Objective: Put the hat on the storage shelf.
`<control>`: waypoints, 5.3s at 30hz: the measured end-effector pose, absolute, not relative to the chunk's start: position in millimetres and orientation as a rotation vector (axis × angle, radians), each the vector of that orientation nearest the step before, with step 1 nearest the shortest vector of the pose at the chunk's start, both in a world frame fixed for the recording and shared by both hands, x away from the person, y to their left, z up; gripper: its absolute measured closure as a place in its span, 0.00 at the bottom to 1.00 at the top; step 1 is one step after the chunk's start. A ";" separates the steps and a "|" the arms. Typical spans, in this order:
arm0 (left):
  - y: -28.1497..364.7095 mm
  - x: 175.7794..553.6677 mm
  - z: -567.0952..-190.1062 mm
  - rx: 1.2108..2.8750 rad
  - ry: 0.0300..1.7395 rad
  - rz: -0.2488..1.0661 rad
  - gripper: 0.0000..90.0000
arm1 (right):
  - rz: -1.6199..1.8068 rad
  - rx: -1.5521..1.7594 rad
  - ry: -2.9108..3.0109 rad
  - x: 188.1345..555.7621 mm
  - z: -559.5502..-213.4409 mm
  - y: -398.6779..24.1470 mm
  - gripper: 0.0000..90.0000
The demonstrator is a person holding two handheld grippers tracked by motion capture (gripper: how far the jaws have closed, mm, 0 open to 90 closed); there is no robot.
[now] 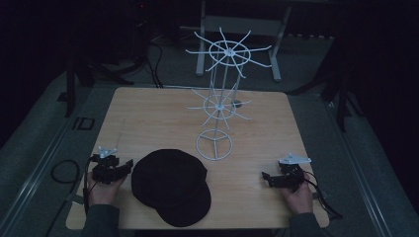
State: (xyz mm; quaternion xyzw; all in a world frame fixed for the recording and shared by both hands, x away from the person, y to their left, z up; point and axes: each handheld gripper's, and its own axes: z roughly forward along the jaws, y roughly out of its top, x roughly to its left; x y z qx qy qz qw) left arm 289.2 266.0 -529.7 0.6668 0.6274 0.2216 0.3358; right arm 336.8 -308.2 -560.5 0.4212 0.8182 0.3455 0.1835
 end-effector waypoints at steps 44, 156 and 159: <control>235.2 277.5 -535.9 1.883 1.599 0.319 0.39 | 0.970 1.201 2.296 336.0 -560.6 -307.6 0.13; 285.1 306.2 -399.8 1.609 1.196 0.477 0.84 | 0.971 1.204 2.294 336.0 -560.5 -307.5 0.13; 284.1 306.6 -395.6 1.603 1.187 0.475 0.84 | 0.971 1.202 2.294 336.1 -560.5 -307.5 0.13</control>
